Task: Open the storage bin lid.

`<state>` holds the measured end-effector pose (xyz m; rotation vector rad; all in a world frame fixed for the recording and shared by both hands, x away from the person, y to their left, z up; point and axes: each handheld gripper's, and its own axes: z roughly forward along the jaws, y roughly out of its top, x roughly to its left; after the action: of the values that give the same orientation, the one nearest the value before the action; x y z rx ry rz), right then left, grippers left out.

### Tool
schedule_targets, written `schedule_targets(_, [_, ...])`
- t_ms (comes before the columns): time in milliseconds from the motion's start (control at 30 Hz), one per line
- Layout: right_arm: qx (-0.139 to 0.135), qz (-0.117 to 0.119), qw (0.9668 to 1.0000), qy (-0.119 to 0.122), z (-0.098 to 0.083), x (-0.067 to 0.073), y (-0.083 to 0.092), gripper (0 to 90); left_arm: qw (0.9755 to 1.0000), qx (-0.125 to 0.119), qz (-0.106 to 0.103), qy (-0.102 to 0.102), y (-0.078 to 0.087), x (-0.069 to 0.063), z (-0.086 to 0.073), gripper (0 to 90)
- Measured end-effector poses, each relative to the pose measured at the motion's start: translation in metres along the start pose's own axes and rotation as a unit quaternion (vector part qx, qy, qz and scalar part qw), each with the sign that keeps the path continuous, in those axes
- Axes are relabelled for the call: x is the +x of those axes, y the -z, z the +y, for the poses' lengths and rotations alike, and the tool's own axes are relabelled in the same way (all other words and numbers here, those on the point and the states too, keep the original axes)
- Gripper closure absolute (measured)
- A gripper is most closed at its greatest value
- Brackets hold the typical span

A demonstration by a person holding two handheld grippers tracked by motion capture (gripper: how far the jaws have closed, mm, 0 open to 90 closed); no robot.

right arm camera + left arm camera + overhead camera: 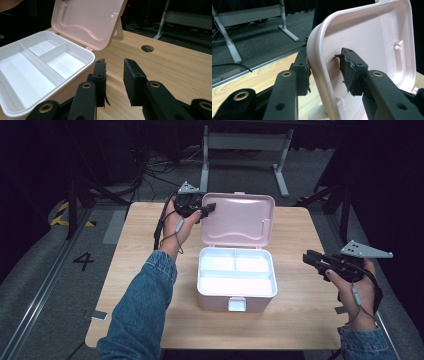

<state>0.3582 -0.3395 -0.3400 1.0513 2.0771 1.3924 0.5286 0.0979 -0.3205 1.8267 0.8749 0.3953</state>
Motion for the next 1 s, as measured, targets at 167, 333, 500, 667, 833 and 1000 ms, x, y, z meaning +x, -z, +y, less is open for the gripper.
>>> schedule_targets(167, [0.003,0.002,1.0,-0.002,-0.001,-0.001,-0.001,72.4,1.0,0.003,0.003,0.008,-0.007,0.004,-0.003,60.3])
schedule_targets(333, [0.004,0.002,1.0,-0.004,-0.001,-0.002,-0.001,72.3,0.9998,0.014,0.007,0.01,-0.01,0.008,-0.006,60.7])
schedule_targets(500, [0.007,0.004,1.0,-0.005,-0.002,-0.002,-0.002,72.3,0.9996,0.021,0.005,0.018,-0.015,0.014,-0.009,61.5])
schedule_targets(667, [0.002,0.005,1.0,-0.005,-0.001,-0.001,-0.001,71.1,0.9992,0.029,0.005,0.029,-0.02,0.018,-0.012,62.0])
schedule_targets(833, [0.001,0.006,1.0,-0.007,-0.002,-0.002,-0.001,70.8,0.9987,0.037,0.004,0.034,-0.026,0.022,-0.014,61.7])
schedule_targets(1000, [0.002,0.006,0.9999,-0.01,-0.002,-0.003,-0.001,70.5,0.9979,0.048,0.001,0.044,-0.032,0.026,-0.019,60.7])
